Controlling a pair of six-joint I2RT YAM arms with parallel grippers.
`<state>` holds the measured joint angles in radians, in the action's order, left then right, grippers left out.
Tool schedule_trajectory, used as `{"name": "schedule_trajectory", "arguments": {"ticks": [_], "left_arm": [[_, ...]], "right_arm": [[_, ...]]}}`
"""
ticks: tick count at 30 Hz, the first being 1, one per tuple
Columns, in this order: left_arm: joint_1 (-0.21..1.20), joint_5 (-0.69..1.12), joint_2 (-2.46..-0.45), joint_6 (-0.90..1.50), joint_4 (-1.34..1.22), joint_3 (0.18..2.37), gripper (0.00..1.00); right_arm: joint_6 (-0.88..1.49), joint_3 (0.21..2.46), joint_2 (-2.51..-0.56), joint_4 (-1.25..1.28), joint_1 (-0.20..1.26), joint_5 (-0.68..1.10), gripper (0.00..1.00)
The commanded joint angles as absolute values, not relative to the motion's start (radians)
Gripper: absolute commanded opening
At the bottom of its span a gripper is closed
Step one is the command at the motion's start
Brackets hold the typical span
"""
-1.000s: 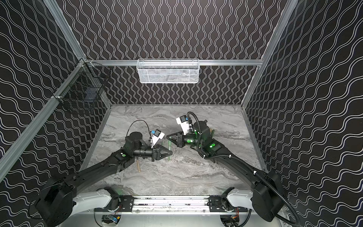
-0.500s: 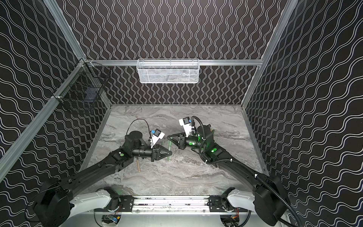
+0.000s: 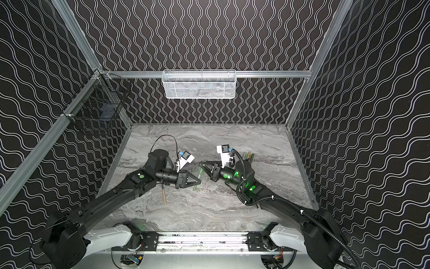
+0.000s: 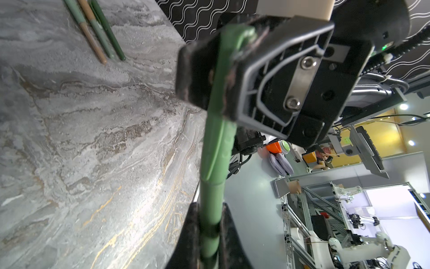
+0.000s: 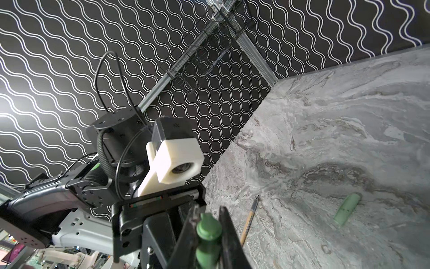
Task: Insert pens into pen caps
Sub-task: Place a pen at the middle-right of the table.
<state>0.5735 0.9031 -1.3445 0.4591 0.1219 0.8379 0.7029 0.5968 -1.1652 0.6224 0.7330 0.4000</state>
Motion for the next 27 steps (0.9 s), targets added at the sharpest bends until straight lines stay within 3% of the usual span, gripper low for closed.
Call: {"name": "schedule_trajectory", "arguments": {"ticks": [1, 8, 15, 19, 27], "left_arm": [[0.546, 0.788, -1.346, 0.524, -0.436, 0.875, 0.00], [0.546, 0.815, -1.323, 0.552, -0.435, 0.814, 0.01], [0.547, 0.819, -1.231, 0.520, -0.310, 0.759, 0.54], [0.546, 0.787, -1.149, 0.470, -0.178, 0.736, 0.68], [0.547, 0.774, -1.062, 0.433, -0.030, 0.739, 0.81]], "right_arm": [[0.641, 0.598, -1.155, 0.292, 0.753, 0.577, 0.00], [0.652, 0.720, -1.172, 0.237, 0.686, 0.481, 0.00], [0.637, 0.808, -1.223, 0.204, 0.506, 0.509, 0.00], [0.538, 0.857, -1.234, 0.071, 0.375, 0.508, 0.00], [0.265, 1.056, -1.463, -0.309, 0.036, 0.411, 0.00]]}}
